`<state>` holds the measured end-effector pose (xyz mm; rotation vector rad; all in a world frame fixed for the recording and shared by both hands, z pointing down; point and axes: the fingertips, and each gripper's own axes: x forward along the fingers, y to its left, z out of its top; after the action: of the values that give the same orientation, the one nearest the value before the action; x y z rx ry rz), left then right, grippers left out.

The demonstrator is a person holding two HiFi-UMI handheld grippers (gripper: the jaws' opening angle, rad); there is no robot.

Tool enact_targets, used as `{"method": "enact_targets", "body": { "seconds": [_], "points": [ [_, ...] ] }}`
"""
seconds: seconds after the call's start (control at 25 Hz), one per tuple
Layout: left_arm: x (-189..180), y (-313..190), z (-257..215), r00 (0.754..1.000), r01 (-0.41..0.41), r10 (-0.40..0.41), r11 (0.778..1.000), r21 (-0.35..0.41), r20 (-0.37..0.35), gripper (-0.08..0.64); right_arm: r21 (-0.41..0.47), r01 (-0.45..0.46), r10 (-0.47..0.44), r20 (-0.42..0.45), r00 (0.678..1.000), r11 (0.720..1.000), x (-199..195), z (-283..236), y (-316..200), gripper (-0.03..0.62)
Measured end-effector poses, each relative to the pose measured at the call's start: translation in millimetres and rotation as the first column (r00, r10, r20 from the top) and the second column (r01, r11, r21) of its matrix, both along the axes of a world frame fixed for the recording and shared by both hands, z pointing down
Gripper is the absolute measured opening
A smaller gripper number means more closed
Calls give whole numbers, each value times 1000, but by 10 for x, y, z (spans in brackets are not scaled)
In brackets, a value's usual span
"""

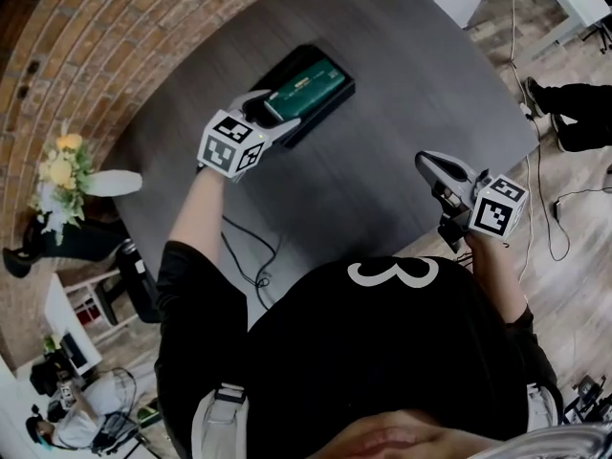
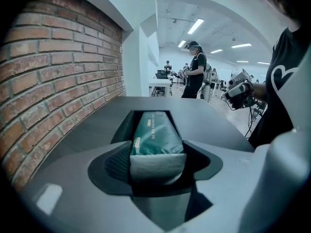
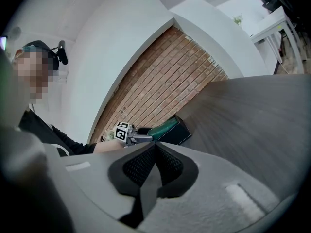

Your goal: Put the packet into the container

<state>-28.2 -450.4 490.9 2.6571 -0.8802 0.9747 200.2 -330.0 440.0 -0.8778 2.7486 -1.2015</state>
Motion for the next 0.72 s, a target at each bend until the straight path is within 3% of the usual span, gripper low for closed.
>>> {"method": "enact_targets", "body": {
  "seconds": [0.16, 0.36, 0.52, 0.72],
  "points": [
    [-6, -9, 39, 1000, -13, 13, 1000, -14, -5, 356, -15, 10, -10, -6, 1000, 1000, -26, 35, 7, 2],
    [-8, -21, 63, 1000, 28, -29, 999, -34, -12, 371, -19, 17, -18, -6, 1000, 1000, -31, 36, 9, 2],
    [-25, 14, -3, 998, 60, -61, 998, -20, -23, 443, 8, 14, -15, 5, 1000, 1000, -85, -68, -23, 2],
    [-59, 238, -323, 985, 121, -120, 993, 4, -123, 390, 78, 18, -18, -1, 1000, 997, -288, -268, -2, 2]
  ]
}}
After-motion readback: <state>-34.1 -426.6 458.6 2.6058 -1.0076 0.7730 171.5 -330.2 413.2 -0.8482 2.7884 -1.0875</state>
